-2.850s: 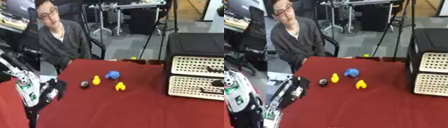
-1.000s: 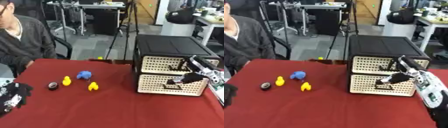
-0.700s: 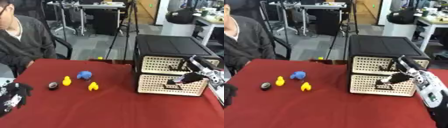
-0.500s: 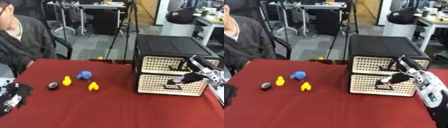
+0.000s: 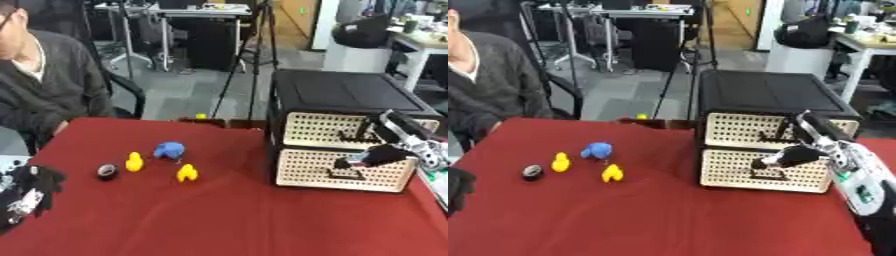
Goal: Pick up objects from table and place into drawer.
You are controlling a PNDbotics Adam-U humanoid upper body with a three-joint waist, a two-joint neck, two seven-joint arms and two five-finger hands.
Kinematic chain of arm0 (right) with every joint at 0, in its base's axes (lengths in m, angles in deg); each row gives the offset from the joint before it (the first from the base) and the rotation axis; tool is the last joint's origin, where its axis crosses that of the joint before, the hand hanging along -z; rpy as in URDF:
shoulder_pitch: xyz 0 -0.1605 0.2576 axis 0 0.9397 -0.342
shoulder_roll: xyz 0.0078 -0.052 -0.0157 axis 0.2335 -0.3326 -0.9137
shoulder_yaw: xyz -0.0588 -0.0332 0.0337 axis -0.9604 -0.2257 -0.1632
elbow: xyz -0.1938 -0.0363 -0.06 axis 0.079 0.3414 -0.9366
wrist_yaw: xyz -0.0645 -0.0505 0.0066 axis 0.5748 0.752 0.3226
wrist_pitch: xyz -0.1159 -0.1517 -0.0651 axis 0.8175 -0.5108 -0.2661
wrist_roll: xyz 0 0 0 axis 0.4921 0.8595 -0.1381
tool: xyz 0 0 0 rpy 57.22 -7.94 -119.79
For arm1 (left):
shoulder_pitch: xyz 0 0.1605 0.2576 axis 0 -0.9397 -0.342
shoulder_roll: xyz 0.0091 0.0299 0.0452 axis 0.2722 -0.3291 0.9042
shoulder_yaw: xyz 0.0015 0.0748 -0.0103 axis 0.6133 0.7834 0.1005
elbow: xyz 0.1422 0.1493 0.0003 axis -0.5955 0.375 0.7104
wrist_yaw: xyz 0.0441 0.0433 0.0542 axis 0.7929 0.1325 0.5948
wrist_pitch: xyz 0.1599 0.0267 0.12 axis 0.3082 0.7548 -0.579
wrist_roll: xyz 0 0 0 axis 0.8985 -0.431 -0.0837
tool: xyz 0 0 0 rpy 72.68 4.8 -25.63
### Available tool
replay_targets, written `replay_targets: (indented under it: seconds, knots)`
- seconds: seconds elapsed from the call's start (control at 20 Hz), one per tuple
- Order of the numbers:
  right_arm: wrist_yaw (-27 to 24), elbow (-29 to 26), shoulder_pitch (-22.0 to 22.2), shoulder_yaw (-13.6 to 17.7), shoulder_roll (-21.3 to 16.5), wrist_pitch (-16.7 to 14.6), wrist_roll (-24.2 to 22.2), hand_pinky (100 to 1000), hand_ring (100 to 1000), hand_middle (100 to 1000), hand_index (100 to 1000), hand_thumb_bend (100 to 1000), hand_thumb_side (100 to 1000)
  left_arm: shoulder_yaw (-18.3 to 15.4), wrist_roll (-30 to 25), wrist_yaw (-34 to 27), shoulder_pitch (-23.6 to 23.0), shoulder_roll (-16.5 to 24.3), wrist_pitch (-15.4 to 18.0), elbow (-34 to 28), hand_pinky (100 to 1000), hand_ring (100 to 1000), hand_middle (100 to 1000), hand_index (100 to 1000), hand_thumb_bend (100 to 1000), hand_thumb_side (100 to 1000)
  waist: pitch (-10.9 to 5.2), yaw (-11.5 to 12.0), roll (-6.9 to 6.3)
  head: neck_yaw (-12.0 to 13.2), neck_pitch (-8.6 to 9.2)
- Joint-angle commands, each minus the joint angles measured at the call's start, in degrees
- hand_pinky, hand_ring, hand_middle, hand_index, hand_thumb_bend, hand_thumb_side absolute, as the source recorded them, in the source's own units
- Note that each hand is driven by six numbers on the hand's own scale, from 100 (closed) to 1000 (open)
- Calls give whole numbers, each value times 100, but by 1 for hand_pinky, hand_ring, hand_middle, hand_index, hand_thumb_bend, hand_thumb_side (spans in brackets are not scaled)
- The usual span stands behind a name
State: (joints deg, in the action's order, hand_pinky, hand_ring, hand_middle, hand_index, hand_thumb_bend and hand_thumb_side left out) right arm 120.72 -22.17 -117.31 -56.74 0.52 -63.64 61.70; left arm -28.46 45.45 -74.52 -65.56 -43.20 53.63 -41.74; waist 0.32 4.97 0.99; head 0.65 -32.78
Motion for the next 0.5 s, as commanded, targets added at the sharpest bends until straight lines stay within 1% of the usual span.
replay_targets:
  seconds: [0.05,0.4,0.5]
  knots:
    - [54,26,-76,18,-68,6,-6,138,100,100,721,1000,466,-13,-3,-13,60,86,15,-45,227,355,478,684,100,661,-28,10,-22,-4,-54]
    - [121,66,-87,25,-70,8,-13,137,100,100,720,1000,465,-17,-4,-10,60,86,15,-46,227,355,478,684,100,661,-20,26,-20,-2,-54]
    - [138,97,-84,24,-64,8,-27,137,100,100,700,1000,459,-16,-6,-11,62,83,14,-47,227,355,478,684,100,661,-18,28,-20,3,-53]
